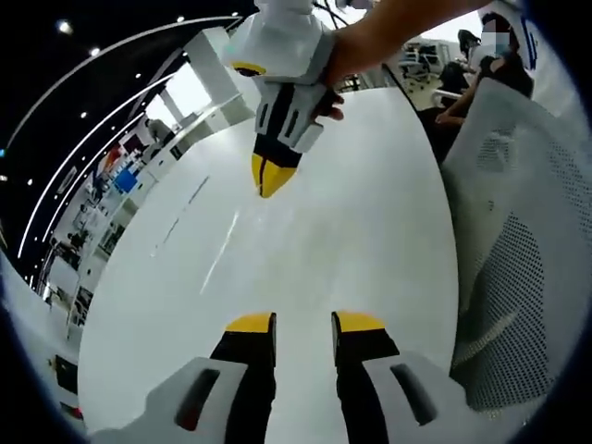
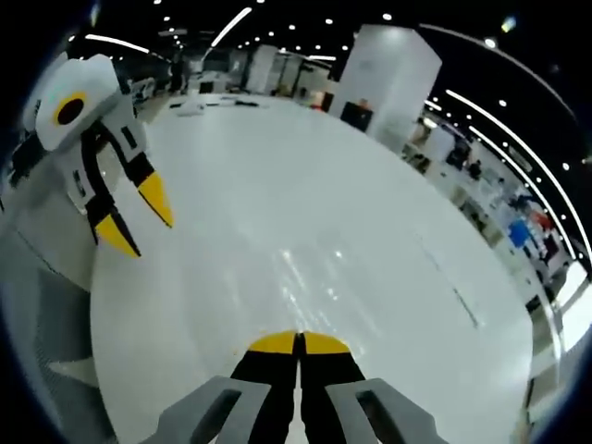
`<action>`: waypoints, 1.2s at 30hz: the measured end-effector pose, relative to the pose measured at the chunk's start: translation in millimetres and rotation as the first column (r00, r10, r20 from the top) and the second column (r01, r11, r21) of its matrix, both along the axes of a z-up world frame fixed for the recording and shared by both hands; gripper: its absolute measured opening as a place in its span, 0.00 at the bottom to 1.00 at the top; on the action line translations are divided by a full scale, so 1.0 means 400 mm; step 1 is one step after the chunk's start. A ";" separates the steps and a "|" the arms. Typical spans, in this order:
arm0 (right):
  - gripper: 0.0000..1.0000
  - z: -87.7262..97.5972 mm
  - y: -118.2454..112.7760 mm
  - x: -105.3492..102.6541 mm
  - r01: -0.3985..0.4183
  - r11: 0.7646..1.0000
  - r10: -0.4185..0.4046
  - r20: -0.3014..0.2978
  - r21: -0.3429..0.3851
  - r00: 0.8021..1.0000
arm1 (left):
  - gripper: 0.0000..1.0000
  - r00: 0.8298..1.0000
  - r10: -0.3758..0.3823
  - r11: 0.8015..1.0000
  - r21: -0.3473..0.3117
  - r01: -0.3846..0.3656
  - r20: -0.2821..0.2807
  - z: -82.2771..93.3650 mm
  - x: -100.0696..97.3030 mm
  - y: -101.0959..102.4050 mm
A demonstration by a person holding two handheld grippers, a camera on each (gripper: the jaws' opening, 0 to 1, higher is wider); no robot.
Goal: Open the resealable bag by pulling the two sides of the seal apart until the entire bag opening is separated and visibly accessible.
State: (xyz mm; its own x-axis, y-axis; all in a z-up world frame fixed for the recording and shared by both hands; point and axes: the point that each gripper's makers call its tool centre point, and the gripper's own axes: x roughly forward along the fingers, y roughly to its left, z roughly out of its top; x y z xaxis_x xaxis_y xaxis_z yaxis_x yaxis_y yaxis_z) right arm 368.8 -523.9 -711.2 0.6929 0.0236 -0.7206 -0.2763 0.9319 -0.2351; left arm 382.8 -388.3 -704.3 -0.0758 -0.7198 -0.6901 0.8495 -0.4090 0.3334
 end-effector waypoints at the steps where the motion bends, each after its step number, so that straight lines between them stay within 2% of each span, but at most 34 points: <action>1: 0.00 -0.002 -0.002 0.000 0.001 1.000 -0.001 0.000 -0.002 1.000 | 0.24 1.000 0.002 1.000 -0.001 -0.002 -0.001 0.001 0.000 0.003; 7: 0.00 -0.028 -0.012 0.005 0.008 1.000 -0.009 -0.018 -0.023 1.000 | 0.24 1.000 0.012 1.000 0.003 -0.012 0.000 0.001 0.001 0.032; 13: 0.00 -0.049 -0.015 0.017 0.062 0.998 -0.062 -0.041 -0.013 0.997 | 0.24 1.000 0.026 0.999 0.020 -0.026 -0.005 -0.016 -0.001 0.061; 16: 0.00 -0.062 -0.005 0.012 0.051 0.998 -0.052 -0.053 -0.023 0.997 | 0.24 1.000 0.030 0.999 0.026 -0.030 -0.009 -0.021 0.002 0.078; 19: 0.00 -0.069 0.014 0.003 0.047 0.999 -0.045 -0.056 0.027 0.997 | 0.26 0.999 0.039 0.999 0.028 -0.039 -0.015 -0.018 0.009 0.084; 20: 0.02 -0.074 0.025 0.000 0.058 0.996 -0.054 -0.058 0.070 0.997 | 0.27 0.999 0.046 0.999 0.028 -0.045 -0.023 -0.016 0.010 0.084; 21: 0.07 -0.075 0.030 -0.002 0.040 0.996 -0.036 -0.053 0.078 0.998 | 0.29 0.998 0.054 0.998 0.025 -0.053 -0.041 -0.011 0.007 0.083; 23: 0.08 -0.068 0.031 0.000 -0.016 0.999 0.017 -0.023 0.031 1.000 | 0.33 0.998 0.043 0.999 0.017 -0.042 -0.044 -0.004 0.003 0.080; 24: 0.09 -0.070 0.031 -0.009 -0.010 1.000 0.011 -0.039 0.024 0.999 | 0.34 0.999 0.034 0.999 0.015 -0.034 -0.041 0.000 0.000 0.078; 25: 0.11 -0.069 0.032 -0.011 -0.003 0.999 0.005 -0.044 0.038 0.999 | 0.34 1.000 0.020 1.000 0.015 -0.020 -0.023 0.003 0.003 0.074; 27: 0.17 -0.056 0.048 -0.008 0.004 0.996 -0.002 -0.019 0.092 1.000 | 0.35 0.999 0.027 1.000 0.007 -0.027 -0.039 0.006 0.005 0.066; 29: 0.21 -0.045 0.051 -0.014 0.005 0.996 -0.004 -0.013 0.095 1.000 | 0.39 0.998 0.037 0.999 0.009 -0.037 -0.053 0.001 0.007 0.064; 36: 0.22 -0.017 0.066 -0.028 0.025 0.988 -0.030 0.028 0.153 0.999 | 0.42 0.996 0.052 0.998 0.032 -0.049 -0.068 -0.021 0.005 0.076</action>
State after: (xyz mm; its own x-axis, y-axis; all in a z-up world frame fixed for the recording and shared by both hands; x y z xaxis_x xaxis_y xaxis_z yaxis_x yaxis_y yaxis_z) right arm 357.6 -497.6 -717.9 0.7164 0.1126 -0.6885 -0.2449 0.9647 -0.0970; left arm 384.9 -358.0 -712.8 -0.0879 -0.7024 -0.7063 0.8898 -0.3741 0.2613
